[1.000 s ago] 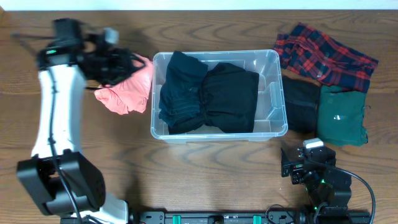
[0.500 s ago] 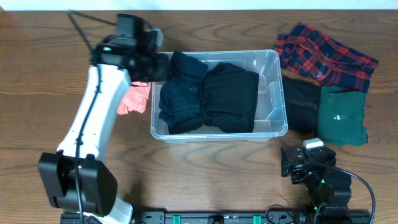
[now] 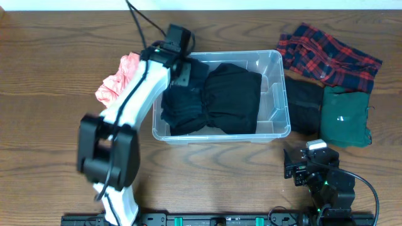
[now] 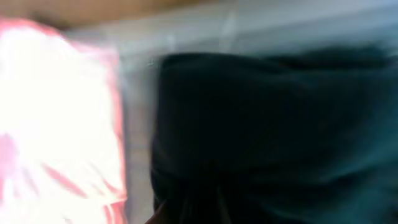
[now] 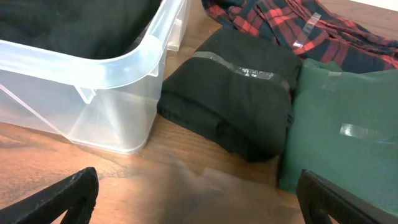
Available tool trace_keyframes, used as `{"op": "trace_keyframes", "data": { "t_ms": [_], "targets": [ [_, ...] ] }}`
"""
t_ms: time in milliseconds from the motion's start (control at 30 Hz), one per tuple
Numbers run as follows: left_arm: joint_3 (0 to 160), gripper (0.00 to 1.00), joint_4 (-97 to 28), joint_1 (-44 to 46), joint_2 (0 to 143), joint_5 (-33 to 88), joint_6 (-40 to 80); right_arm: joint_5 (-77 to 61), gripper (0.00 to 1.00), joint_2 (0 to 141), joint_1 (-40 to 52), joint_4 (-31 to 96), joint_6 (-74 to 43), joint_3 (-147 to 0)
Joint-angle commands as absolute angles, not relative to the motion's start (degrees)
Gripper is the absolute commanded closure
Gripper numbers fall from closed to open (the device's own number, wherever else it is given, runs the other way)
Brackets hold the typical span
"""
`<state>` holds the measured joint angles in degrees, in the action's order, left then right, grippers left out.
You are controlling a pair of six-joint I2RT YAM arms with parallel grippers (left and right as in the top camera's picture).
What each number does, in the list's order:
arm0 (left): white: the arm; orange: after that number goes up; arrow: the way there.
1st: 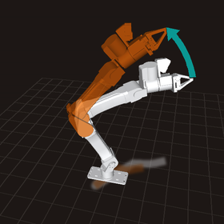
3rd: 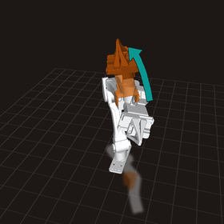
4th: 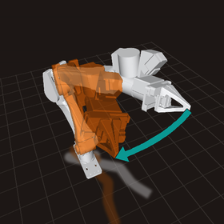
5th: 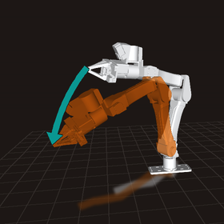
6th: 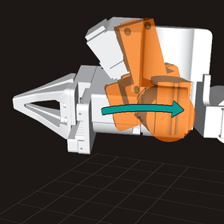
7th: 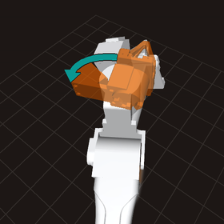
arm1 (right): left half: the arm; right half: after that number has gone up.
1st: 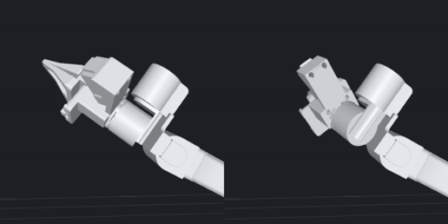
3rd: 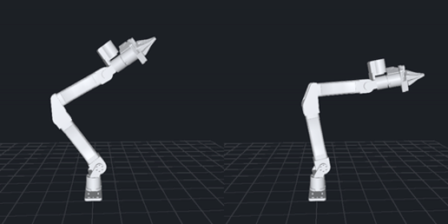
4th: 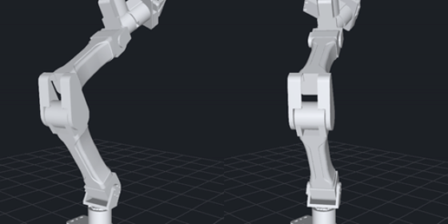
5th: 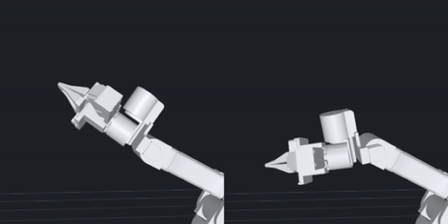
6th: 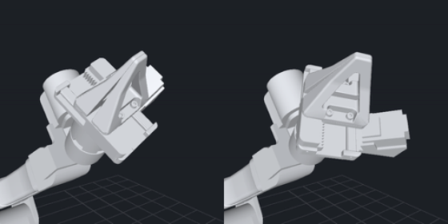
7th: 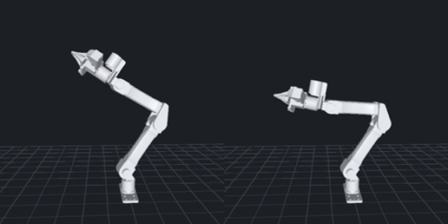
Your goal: Pack container
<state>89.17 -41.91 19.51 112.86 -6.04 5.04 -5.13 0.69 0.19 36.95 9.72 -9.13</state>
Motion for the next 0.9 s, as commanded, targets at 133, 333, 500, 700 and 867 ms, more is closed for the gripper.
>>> {"op": "trace_keyframes", "data": {
  "t_ms": [133,333,500,700,867],
  "targets": [
    [89.0,0.87,-47.0,20.7,120.3,-8.2,7.8,-4.7,0.01,0.3,0.0,36.9,10.2,-8.9],
    [89.2,0.87,-47.3,21.0,113.3,-8.2,7.8,-4.8,0.01,0.3,0.0,36.9,10.2,-8.9],
    [91.1,0.77,-47.0,21.0,101.6,-8.5,7.8,-4.8,0.01,0.3,0.0,36.9,10.2,-8.9],
    [92.1,0.5,-46.9,19.0,89.0,-16.7,7.6,-4.7,0.01,0.3,0.0,36.9,10.2,-8.9],
    [91.9,0.32,-48.5,9.1,87.3,-16.6,7.6,-4.8,0.01,0.3,0.0,36.9,10.2,-8.9]
  ]
}}
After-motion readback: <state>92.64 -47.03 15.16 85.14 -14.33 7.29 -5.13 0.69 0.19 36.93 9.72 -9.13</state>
